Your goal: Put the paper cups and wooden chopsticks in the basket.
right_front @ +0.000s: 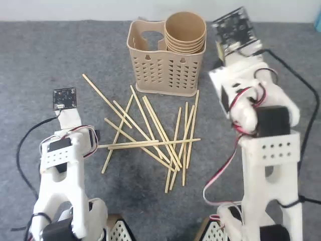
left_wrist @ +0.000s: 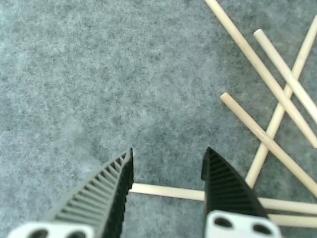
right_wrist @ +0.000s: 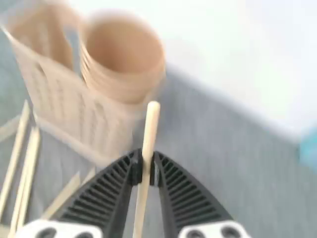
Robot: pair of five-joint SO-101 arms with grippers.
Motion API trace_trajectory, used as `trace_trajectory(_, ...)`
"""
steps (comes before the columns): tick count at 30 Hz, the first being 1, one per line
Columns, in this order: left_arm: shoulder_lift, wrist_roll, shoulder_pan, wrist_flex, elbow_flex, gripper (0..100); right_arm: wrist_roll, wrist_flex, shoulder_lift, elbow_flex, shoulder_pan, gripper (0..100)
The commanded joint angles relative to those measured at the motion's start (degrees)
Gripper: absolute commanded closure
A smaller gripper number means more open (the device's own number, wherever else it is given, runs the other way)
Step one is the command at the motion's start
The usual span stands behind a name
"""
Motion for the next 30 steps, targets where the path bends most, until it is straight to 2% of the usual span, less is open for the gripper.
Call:
trace_trajectory(1,0.0,-0.7,0.1,-1.2,-2.7,78,-0.6,-10.1,-3.3,-0.2,-6.2,99.1)
trace_trajectory(4,0.0,-0.7,0.1,-1.2,-2.7,78,-1.4,-15.7,-2.2,-0.5,-10.0,99.1)
trace_trajectory(10,0.0,-0.7,0.1,-1.2,-2.7,78,-13.4,-35.8,-1.5,-0.5,-13.2,99.1)
trace_trajectory(16,0.0,-0.7,0.1,-1.2,-2.7,78,-18.2,-52.1,4.5,-1.8,-15.3,99.1)
trace_trajectory(20,0.0,-0.7,0.1,-1.2,-2.7,78,-19.2,-55.4,12.7,-6.6,-15.0,99.1)
trace_trajectory(25,0.0,-0.7,0.1,-1.2,-2.7,78,-19.3,-54.9,24.3,-14.1,-13.6,99.1)
trace_trajectory(30,0.0,-0.7,0.1,-1.3,-2.7,78,-19.2,-52.7,31.1,-15.6,-12.7,98.9)
